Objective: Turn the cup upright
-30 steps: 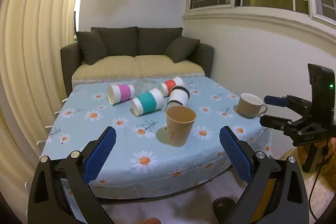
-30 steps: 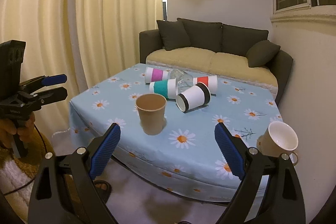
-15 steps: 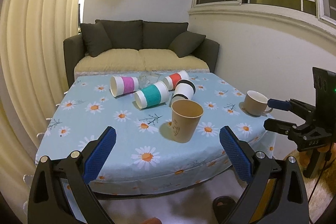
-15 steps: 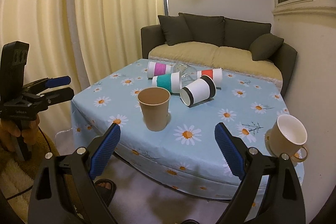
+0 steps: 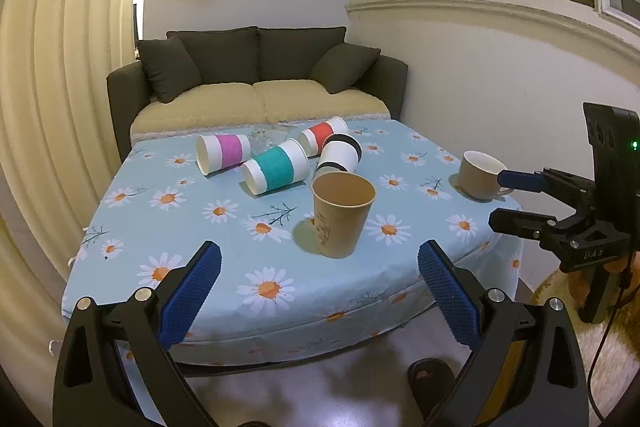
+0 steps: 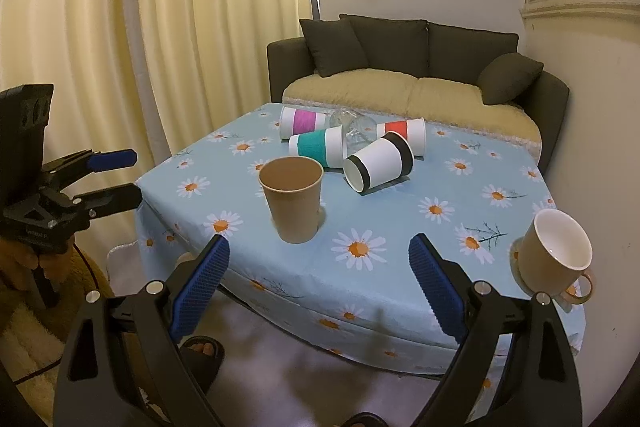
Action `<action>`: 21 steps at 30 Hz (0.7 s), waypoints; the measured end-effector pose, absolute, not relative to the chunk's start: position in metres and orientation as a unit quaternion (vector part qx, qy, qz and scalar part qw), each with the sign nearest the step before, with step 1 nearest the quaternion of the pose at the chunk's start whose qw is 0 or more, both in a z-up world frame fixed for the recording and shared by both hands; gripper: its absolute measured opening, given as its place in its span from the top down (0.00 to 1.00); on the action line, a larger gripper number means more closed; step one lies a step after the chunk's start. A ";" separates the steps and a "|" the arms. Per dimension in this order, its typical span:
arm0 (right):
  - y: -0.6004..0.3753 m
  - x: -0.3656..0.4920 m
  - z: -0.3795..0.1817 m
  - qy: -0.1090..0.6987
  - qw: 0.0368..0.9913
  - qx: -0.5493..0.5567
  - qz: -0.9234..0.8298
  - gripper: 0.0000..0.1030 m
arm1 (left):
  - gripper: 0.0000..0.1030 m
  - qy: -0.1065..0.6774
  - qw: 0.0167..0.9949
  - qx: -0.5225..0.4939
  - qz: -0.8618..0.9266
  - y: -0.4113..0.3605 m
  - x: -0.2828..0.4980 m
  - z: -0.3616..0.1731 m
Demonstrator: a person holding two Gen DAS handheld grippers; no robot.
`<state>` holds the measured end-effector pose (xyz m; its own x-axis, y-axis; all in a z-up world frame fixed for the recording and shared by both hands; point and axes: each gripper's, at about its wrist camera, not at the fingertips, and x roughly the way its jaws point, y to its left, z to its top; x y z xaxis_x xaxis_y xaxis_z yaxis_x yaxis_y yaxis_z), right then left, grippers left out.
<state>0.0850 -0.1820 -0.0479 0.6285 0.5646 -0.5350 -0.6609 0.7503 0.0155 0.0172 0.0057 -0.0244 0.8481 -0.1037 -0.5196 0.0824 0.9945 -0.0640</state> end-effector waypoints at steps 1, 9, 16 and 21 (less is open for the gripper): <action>-0.183 0.085 -0.048 0.263 0.898 -0.090 0.342 0.12 | 0.06 0.272 0.961 -0.020 -0.050 0.005 0.018 -0.025; -0.183 0.085 -0.048 0.265 0.898 -0.089 0.341 0.12 | 0.06 0.275 0.960 -0.022 -0.050 0.006 0.018 -0.025; -0.183 0.086 -0.049 0.265 0.898 -0.089 0.340 0.12 | 0.06 0.273 0.961 -0.022 -0.046 0.007 0.018 -0.023; -0.184 0.087 -0.050 0.267 0.898 -0.090 0.339 0.12 | 0.06 0.274 0.960 -0.024 -0.048 0.008 0.018 -0.024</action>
<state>0.0868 -0.1841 -0.0498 0.6276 0.5613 -0.5395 -0.6569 0.7537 0.0200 0.0177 0.0079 -0.0242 0.8454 -0.1051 -0.5237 0.0793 0.9943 -0.0716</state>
